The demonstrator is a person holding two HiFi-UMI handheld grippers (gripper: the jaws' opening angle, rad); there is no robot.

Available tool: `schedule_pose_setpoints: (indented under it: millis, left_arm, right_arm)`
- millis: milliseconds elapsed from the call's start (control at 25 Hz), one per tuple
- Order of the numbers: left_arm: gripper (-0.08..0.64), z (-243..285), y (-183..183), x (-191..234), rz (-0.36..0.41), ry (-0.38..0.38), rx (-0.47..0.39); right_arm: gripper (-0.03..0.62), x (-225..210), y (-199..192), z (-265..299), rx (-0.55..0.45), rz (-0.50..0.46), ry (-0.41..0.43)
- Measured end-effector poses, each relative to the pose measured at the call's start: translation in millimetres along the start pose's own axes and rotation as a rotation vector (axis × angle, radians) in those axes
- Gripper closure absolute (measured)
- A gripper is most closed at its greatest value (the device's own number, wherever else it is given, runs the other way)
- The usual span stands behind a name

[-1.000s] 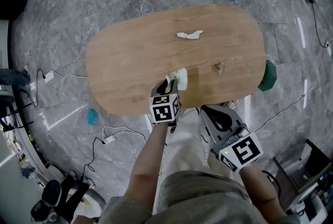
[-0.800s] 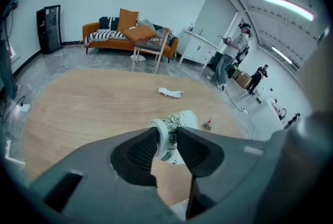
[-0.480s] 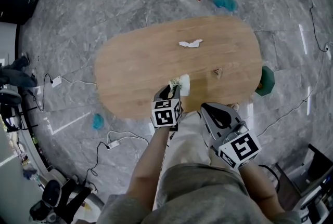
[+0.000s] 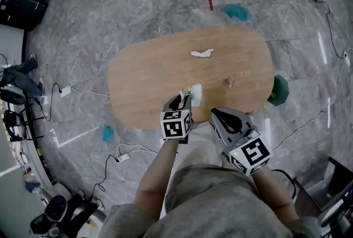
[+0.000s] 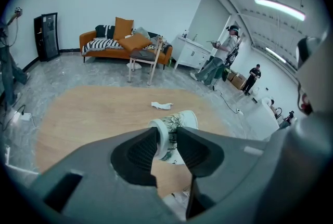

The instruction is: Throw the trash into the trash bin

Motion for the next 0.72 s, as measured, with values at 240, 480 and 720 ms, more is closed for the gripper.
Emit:
schedule_pose_setpoints:
  millis: [240,480,720]
  left_arm:
    - [0.433,-16.4,20.2,-7.9,0.012,-0.022,-0.027]
    - [0.434,-31.6,28.8,-16.4,0.022,-0.042,-0.033]
    - [0.434,-42.6,37.8,-22.6,0.036,-0.067,-0.03]
  right_arm:
    - [0.583,3.8,10.5,-3.9,-0.01,-0.026,0.001]
    - [0.583,9.4,22.0,-10.6,-0.027,-0.059,0.0]
    - [0.583,11.4,31.1,-14.8,-0.044,-0.077,-0.014]
Point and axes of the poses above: the fingertips, and each gripper's own axes: z forward along the fingers, x to its left, y out of its top, the point moved 3 cm from there along -z, backward along the fingers, and after that the axes turned 12 degrees about -x, right-handed, at the moved point
